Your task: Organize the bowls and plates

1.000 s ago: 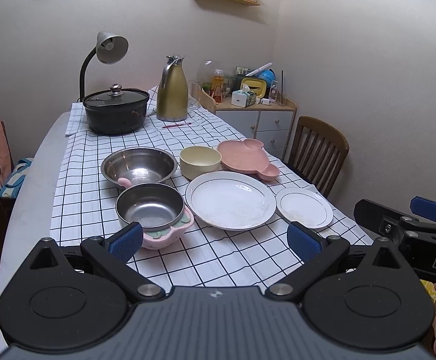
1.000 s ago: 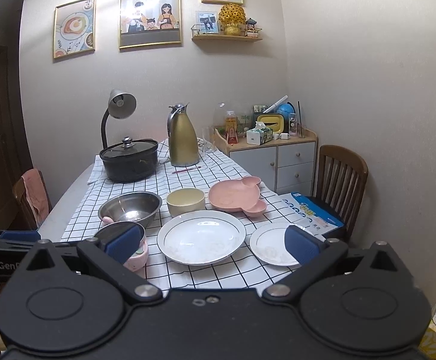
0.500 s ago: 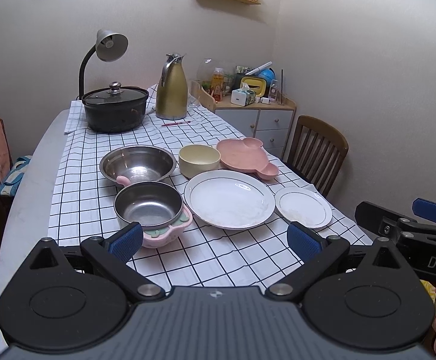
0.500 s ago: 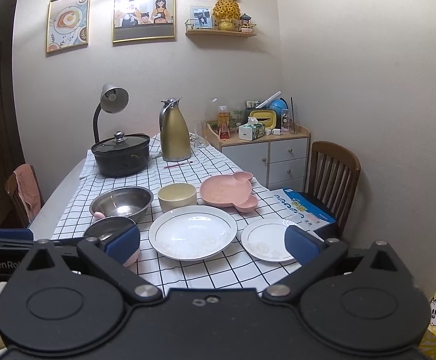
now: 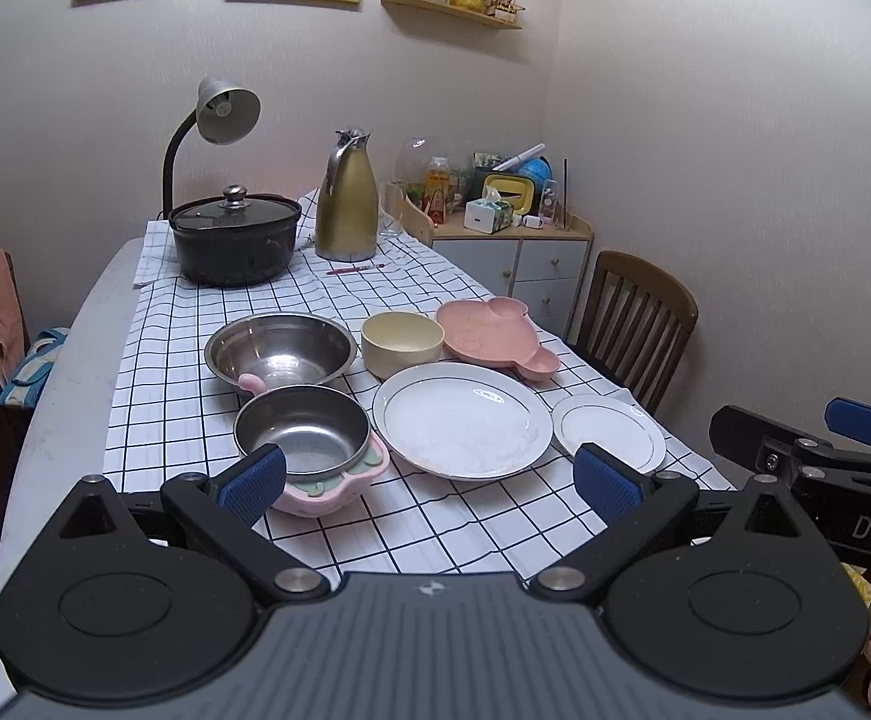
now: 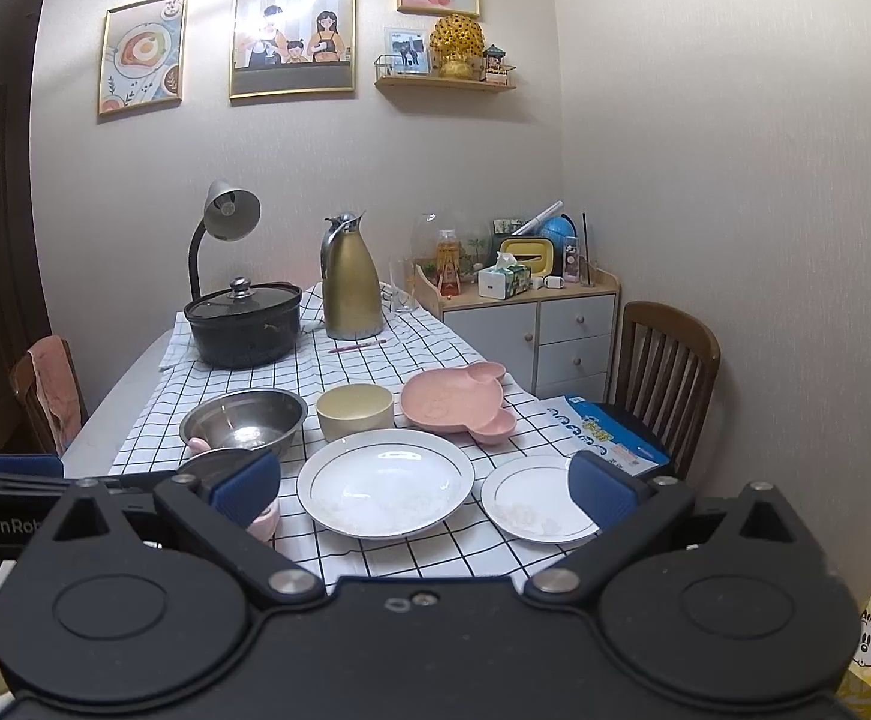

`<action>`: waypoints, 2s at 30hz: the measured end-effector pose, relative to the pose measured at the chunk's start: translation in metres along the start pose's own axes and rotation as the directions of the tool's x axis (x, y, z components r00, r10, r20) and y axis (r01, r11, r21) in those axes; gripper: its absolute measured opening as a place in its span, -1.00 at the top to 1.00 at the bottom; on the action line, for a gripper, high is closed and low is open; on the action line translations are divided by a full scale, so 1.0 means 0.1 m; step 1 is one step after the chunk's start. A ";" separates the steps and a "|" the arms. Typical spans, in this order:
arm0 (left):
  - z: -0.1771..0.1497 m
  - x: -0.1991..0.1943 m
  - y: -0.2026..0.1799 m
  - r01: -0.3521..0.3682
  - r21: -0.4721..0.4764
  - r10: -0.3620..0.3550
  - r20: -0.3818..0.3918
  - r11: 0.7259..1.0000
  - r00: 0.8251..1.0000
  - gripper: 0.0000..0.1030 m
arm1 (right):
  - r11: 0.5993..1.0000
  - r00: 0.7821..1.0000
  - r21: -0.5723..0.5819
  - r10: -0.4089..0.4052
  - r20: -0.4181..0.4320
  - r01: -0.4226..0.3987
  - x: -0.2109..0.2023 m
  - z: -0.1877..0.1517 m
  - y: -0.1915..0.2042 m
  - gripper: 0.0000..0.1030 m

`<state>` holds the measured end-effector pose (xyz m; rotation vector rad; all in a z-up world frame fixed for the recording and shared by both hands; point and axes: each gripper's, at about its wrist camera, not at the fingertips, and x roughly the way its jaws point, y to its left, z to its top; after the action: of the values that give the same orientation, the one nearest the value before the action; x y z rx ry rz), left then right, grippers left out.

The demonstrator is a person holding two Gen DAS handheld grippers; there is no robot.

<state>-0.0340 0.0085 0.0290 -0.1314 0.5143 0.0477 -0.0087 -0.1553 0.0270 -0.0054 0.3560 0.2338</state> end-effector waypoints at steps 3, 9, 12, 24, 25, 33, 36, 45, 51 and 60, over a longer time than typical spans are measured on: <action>0.00 -0.01 0.01 0.000 -0.001 0.000 0.004 1.000 1.000 -0.99 | 1.000 1.000 -0.002 -0.001 0.005 0.001 0.00 0.01 0.01 -1.00; 0.01 0.00 0.01 0.001 -0.004 -0.001 0.007 1.000 1.000 -0.99 | 1.000 1.000 -0.003 -0.001 0.010 0.001 0.01 0.01 0.01 -1.00; 0.01 0.00 0.02 0.004 -0.006 -0.004 0.004 1.000 1.000 -0.99 | 1.000 1.000 -0.004 0.000 0.011 0.000 0.01 0.00 0.01 -1.00; 0.02 0.19 0.03 0.009 -0.023 -0.010 -0.033 1.000 0.999 -0.99 | 1.000 1.000 -0.012 -0.001 -0.002 0.001 0.11 0.01 0.00 -1.00; 0.03 0.23 0.03 0.005 -0.027 -0.006 -0.040 1.000 0.999 -0.99 | 1.000 1.000 -0.012 0.003 -0.007 -0.003 0.13 0.01 -0.01 -1.00; 0.07 0.64 -0.06 -0.024 -0.061 0.017 -0.110 0.998 0.994 -0.99 | 0.999 0.997 -0.026 0.038 -0.068 -0.040 0.51 0.05 -0.17 -1.00; 0.10 0.86 -0.12 -0.047 -0.082 0.035 -0.136 0.996 0.990 -0.99 | 0.997 0.993 -0.035 0.061 -0.105 -0.065 0.71 0.08 -0.26 -1.00; 0.15 1.60 -0.25 -0.154 -0.176 0.103 -0.267 0.972 0.958 -0.99 | 0.974 0.954 -0.090 0.181 -0.240 -0.208 1.59 0.19 -0.60 -1.00; 0.14 2.07 -0.28 -0.222 -0.247 0.127 -0.349 0.943 0.928 -0.99 | 0.943 0.911 -0.140 0.241 -0.334 -0.300 2.33 0.28 -0.74 -0.94; 0.05 2.50 -0.21 -0.326 -0.374 0.152 -0.424 0.868 0.893 -0.91 | 0.902 0.788 -0.103 0.304 -0.535 -0.419 3.41 0.30 -0.81 -0.74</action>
<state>0.1878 -0.0088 -0.0877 -0.5262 0.9082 0.3969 0.3304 -0.1562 -0.0655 -0.2218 0.8653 0.6651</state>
